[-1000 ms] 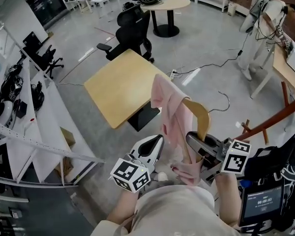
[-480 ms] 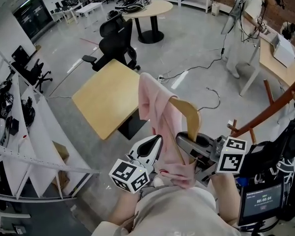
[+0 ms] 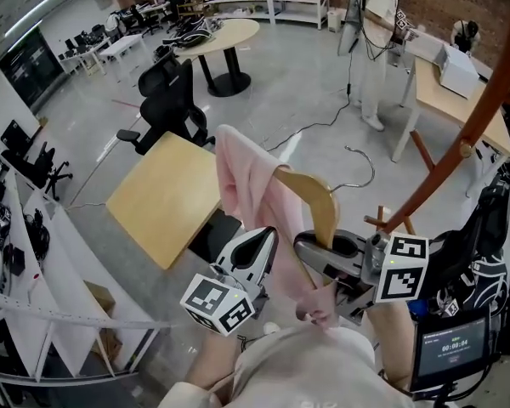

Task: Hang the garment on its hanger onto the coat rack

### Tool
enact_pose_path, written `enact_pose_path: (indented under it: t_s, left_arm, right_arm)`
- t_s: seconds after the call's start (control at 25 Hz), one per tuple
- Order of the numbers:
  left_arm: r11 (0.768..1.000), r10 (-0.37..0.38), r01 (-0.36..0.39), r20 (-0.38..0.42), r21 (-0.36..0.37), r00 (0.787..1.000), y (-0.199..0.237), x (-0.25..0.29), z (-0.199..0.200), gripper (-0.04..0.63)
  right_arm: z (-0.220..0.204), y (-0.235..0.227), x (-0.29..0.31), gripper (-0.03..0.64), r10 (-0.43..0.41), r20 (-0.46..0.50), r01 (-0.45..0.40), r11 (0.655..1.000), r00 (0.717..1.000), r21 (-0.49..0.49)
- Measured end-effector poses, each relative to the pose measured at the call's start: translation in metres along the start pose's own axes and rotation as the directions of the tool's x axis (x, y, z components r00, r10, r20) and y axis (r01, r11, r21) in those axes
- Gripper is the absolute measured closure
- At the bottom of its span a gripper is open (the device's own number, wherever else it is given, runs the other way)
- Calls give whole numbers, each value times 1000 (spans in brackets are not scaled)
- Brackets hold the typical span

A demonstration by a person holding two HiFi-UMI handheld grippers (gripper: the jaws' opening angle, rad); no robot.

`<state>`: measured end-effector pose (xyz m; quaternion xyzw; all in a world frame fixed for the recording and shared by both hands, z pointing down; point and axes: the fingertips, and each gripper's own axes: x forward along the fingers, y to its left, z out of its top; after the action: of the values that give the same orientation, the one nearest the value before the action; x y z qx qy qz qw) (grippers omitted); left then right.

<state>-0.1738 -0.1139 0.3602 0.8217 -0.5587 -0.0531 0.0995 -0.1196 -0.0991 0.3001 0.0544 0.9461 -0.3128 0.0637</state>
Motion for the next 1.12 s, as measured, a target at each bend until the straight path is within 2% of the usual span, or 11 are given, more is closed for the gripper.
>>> enact_pose_path:
  t_s: [0.28,0.6,0.84,1.12]
  left_arm:
    - [995,-88,86,31,58,996,-25,35,30,589]
    - [975,-196,190,48,116,979,-60,68,56,589]
    - [962,-256,250,37,110,966,-72,92,47,589]
    - [952,-292,291,-5,100,957,-90,113,37,589]
  right_arm:
    - [37,5,-23,591,-27,72,32,997,997,-67]
    - [69,10,-54,591,-65,138,82,990,988,-119]
    - [74,-2,-72,591,-110,175,132,984,978,-121]
    - [78,-9,-96,591,-148,195,169,981,970,-98]
